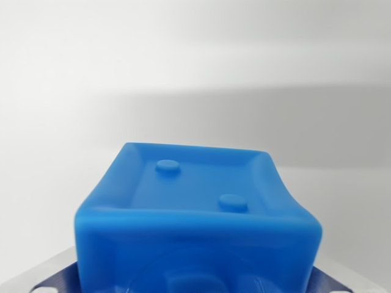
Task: Stack cube
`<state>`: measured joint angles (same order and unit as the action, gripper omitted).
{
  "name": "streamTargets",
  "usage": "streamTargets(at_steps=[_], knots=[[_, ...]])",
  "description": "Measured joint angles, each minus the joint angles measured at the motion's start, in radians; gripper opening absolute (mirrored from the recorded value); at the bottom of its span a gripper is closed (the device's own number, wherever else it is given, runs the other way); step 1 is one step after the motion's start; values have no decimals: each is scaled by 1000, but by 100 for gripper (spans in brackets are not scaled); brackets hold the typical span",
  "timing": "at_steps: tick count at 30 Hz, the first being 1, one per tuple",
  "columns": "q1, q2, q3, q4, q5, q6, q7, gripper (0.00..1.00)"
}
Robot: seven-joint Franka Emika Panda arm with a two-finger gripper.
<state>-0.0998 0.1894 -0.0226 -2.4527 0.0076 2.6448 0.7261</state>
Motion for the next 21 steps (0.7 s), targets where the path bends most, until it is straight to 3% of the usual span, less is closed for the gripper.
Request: streamTargets(at_steps=[21], knots=[[-16,89,0,149,1,-58,-82,0]])
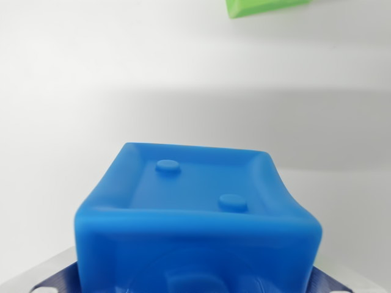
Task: Stack cube
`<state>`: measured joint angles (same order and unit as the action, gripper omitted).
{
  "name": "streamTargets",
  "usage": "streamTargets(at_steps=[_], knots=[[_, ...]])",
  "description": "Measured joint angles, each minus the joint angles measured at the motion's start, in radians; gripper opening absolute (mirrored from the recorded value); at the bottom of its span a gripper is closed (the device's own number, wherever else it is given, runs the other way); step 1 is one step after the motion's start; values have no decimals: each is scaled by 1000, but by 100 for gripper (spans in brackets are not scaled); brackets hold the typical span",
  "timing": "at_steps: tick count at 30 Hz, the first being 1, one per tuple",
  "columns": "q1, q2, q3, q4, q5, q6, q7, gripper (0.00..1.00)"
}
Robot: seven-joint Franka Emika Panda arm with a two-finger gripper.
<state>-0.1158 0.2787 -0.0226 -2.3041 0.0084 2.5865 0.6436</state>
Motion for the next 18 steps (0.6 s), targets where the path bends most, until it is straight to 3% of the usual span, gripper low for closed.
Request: streamTargets(at_steps=[18], knots=[[-12,72,0,123,0,-51,-63,0]])
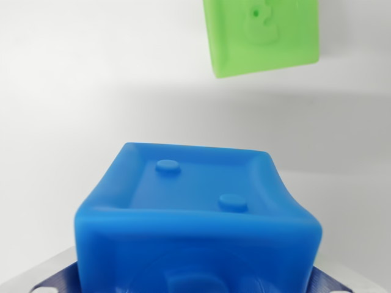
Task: Stack cube
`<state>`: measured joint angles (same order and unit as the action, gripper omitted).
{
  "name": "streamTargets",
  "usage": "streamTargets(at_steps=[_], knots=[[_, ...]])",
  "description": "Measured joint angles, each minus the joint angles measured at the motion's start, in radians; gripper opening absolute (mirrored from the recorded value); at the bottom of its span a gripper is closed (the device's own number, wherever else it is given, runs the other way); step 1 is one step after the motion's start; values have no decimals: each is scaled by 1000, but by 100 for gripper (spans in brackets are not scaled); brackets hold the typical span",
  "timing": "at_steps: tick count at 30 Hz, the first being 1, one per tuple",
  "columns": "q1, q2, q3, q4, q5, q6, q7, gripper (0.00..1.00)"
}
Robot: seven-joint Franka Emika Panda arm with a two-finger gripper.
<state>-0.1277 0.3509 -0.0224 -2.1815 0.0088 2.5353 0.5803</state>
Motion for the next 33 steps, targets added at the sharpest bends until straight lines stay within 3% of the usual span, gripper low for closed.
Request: streamTargets(at_steps=[33], knots=[[-19,145,1,253,1,-108,-115,0]])
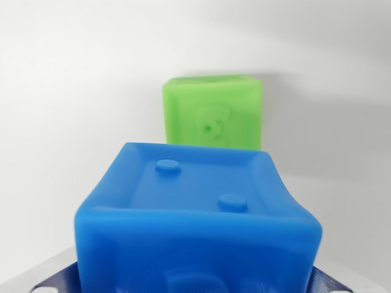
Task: Stack cube
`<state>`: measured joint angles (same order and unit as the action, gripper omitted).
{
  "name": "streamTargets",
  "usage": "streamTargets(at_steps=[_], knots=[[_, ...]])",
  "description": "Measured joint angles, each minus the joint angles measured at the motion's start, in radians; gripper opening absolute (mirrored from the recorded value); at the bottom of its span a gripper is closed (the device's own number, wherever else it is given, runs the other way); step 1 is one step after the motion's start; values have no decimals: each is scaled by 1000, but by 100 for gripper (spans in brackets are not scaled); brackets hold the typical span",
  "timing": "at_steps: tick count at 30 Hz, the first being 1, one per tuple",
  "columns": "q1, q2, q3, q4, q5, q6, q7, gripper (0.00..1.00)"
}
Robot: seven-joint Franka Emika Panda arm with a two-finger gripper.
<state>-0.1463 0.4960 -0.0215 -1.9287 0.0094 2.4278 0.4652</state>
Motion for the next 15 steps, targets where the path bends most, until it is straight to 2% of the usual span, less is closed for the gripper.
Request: streamTargets(at_steps=[10,15], knots=[[-5,43,1,76,0,-34,-31,0],[-6,62,1,85,1,-27,-35,0]])
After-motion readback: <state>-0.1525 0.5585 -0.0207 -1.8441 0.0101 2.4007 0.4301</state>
